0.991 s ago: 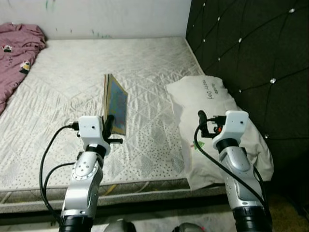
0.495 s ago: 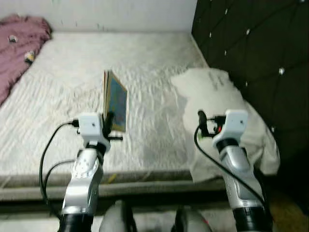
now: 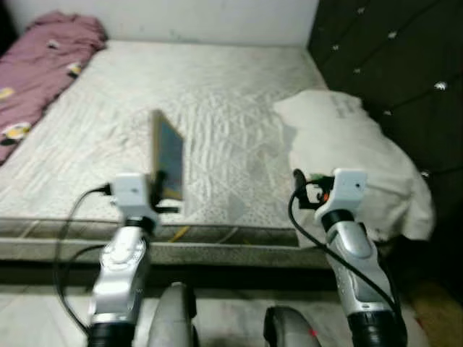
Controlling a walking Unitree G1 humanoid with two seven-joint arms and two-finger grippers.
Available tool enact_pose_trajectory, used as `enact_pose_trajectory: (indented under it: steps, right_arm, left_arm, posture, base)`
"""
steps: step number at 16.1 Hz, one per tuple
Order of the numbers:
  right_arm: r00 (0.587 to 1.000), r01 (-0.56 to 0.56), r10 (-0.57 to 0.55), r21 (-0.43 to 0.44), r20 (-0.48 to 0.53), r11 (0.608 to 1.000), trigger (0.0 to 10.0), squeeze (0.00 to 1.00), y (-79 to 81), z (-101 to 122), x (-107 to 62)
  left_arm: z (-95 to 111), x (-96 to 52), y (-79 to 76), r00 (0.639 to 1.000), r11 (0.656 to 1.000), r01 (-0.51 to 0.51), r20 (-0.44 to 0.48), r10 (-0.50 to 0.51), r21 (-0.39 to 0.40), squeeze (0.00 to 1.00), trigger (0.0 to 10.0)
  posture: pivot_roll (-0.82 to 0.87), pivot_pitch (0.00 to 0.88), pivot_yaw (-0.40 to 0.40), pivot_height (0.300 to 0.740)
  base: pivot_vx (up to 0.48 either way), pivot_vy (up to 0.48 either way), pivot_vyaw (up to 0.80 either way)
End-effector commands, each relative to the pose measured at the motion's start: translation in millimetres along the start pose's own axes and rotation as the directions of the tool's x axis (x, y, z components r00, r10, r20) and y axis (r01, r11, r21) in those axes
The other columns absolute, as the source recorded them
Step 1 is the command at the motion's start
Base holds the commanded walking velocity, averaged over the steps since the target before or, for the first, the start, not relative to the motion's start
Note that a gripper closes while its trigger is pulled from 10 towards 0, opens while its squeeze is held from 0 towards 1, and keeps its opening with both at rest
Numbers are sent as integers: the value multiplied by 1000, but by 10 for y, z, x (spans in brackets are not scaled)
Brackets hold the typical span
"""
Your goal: Clean up the room
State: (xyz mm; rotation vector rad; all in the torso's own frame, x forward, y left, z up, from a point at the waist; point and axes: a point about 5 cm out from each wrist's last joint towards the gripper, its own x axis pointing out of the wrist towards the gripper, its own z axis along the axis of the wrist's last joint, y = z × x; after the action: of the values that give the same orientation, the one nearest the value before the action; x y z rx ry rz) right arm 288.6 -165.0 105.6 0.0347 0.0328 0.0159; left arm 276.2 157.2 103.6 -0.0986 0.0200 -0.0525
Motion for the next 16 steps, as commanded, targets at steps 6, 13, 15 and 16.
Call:
enact_pose_trajectory:
  steps: [6,13,15,16]
  right_arm:
    - [1000,2,-2,-5,15,1000,10000,0,-20,76,26]
    - [1000,-1,1,-16,16,1000,10000,0,-32,90,26]
    - [1000,-2,2,-17,14,1000,10000,0,-30,87,21]
    - [1000,-2,2,-18,14,1000,10000,0,-28,87,21]
  left_arm:
    - [165,63,-82,996,999,41,75,-39,-32,0,10000]
    - [156,62,-108,997,998,45,71,-41,-45,0,10000]
    - [143,57,-109,997,998,46,65,-43,-47,0,10000]
    - [140,57,-109,997,998,47,63,-44,-47,0,10000]
  posture:
    - [-116,42,-7,655]
    - [-119,50,-14,655]
    - [-120,48,-14,655]
    - [-121,47,-13,655]
  base:
    - [291,0,0]
    - [371,0,0]
    - [345,0,0]
    - [330,0,0]
